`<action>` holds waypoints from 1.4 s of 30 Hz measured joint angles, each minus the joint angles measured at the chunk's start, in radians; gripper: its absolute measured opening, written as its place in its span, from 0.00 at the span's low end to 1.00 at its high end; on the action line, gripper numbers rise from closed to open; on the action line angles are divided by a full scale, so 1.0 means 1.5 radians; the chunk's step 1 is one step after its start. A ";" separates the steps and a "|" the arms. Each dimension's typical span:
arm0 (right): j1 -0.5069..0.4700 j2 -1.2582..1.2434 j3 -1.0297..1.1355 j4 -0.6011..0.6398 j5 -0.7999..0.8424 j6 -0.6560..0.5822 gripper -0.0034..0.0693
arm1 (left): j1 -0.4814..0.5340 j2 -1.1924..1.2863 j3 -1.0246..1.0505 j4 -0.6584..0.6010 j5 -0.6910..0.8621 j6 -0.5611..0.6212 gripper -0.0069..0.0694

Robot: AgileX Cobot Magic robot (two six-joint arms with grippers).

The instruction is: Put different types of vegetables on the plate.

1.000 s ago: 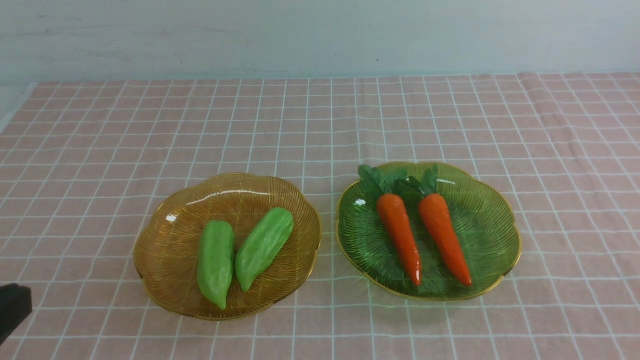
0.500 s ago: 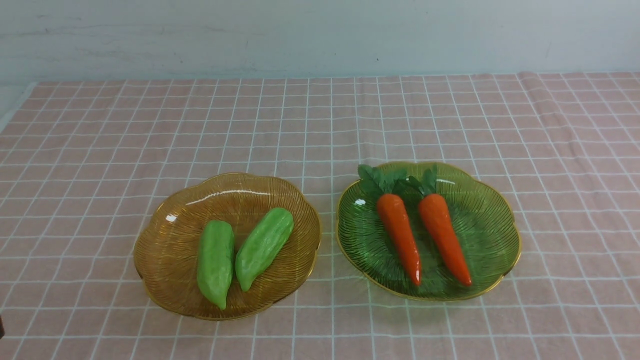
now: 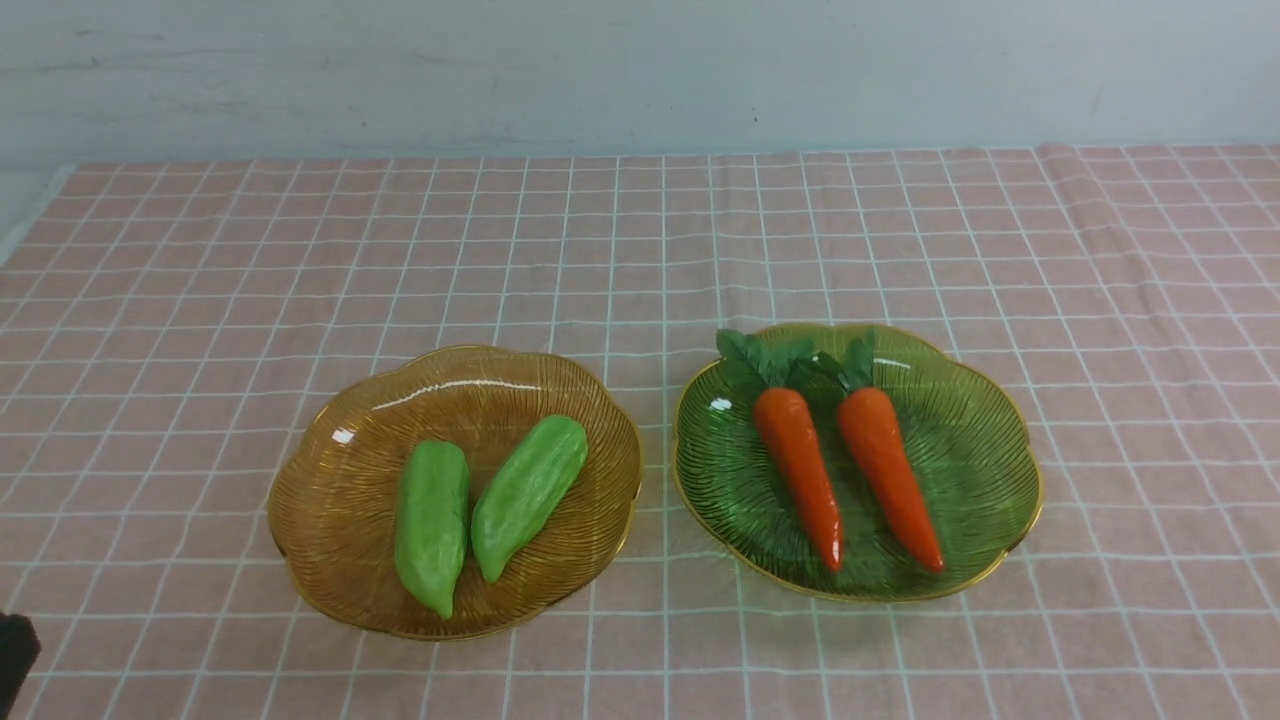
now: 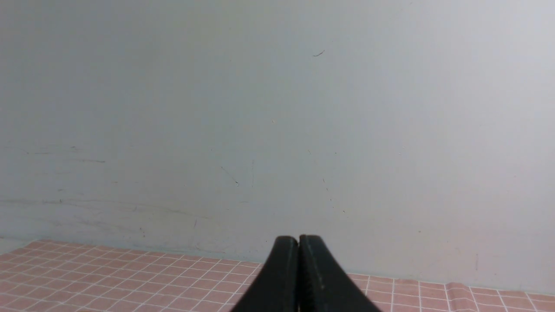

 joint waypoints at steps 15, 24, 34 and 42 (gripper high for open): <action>0.000 0.000 0.000 0.000 0.000 0.000 0.03 | 0.011 0.000 0.041 -0.005 0.001 0.009 0.09; 0.000 0.000 0.000 0.000 0.000 0.000 0.03 | 0.011 0.000 0.041 -0.005 0.001 0.009 0.09; 0.000 0.000 0.000 0.000 0.000 0.000 0.03 | 0.011 0.000 0.041 -0.005 0.001 0.009 0.09; -0.018 0.000 0.000 -0.032 0.025 -0.005 0.03 | 0.011 0.000 0.041 -0.005 0.001 0.010 0.09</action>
